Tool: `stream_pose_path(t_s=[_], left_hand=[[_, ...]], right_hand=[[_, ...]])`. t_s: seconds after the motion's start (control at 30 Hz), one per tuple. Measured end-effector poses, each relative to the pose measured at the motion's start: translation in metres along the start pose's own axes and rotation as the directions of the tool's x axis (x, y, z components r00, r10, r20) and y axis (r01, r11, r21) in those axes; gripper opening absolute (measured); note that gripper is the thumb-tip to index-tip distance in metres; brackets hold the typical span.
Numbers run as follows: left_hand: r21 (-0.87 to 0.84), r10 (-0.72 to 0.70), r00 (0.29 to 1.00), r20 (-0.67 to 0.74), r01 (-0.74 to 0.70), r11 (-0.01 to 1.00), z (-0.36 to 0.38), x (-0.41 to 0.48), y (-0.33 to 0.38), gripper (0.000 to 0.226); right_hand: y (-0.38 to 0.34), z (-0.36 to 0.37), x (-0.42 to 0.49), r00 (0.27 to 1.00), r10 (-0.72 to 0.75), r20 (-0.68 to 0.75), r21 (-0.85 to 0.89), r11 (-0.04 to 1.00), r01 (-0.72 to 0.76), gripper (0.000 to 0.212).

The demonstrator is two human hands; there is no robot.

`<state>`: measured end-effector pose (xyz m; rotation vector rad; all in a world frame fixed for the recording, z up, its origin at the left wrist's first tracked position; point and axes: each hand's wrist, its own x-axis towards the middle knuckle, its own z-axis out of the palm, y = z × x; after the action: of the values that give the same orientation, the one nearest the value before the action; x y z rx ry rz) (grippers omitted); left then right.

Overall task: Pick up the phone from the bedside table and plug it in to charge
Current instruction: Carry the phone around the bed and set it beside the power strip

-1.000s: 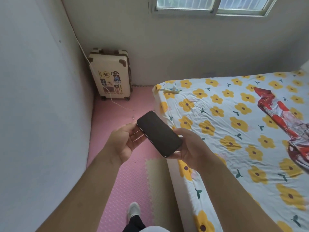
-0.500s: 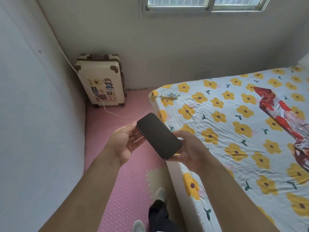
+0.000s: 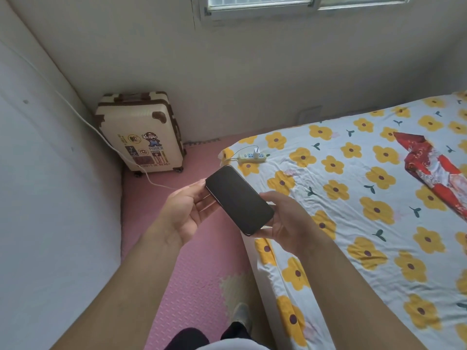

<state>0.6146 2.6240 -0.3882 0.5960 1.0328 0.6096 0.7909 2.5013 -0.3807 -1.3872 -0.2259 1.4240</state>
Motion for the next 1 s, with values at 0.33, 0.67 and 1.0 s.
stream_pose_path(t_s=[0.33, 0.67, 1.0], left_hand=[[0.013, -0.04, 0.999, 0.028, 0.039, 0.999, 0.01, 0.086, 0.043, 0.026], [0.109, -0.126, 0.98, 0.152, 0.11, 0.988, 0.012, 0.193, 0.1, 0.017], [0.22, -0.262, 0.938, 0.225, 0.213, 0.952, 0.058, 0.264, 0.103, 0.022]], right_hand=[[-0.037, 0.013, 0.076, 1.0, 0.019, -0.021, 0.032, 0.999, -0.019, 0.02], [-0.07, 0.046, 0.151, 0.982, 0.038, -0.183, 0.103, 0.994, -0.02, 0.017], [-0.092, 0.022, 0.187, 0.947, 0.084, -0.311, 0.209, 0.978, -0.018, 0.018]])
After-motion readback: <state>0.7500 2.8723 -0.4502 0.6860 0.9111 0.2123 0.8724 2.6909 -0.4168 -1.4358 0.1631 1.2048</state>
